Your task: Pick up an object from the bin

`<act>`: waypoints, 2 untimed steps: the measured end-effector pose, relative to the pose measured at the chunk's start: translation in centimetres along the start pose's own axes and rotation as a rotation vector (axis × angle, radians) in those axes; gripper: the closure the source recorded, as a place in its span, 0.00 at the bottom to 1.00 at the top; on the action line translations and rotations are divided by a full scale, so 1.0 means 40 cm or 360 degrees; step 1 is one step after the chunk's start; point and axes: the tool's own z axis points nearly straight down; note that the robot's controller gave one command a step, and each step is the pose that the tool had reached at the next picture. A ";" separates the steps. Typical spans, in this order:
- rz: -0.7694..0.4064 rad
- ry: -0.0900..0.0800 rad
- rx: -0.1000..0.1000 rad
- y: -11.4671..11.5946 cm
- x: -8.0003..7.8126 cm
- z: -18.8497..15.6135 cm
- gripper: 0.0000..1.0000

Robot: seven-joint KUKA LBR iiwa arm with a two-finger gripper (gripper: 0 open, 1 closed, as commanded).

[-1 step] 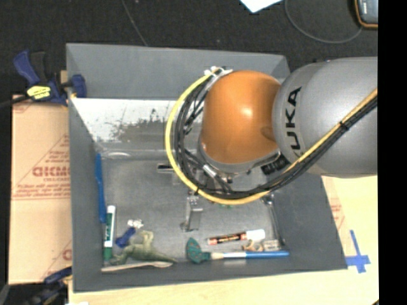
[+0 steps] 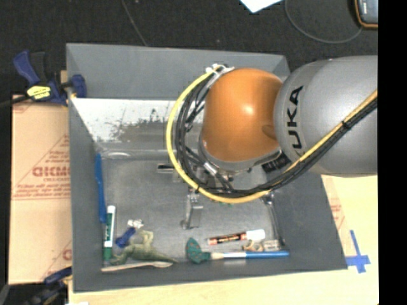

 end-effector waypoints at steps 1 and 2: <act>-0.0326 -0.0002 0.0000 0.100 0.066 0.313 0.00; -0.0412 -0.0021 -0.0001 0.157 0.089 0.162 0.00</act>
Offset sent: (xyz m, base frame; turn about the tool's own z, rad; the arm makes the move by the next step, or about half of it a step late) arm -0.0371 0.0629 -0.0671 -0.2598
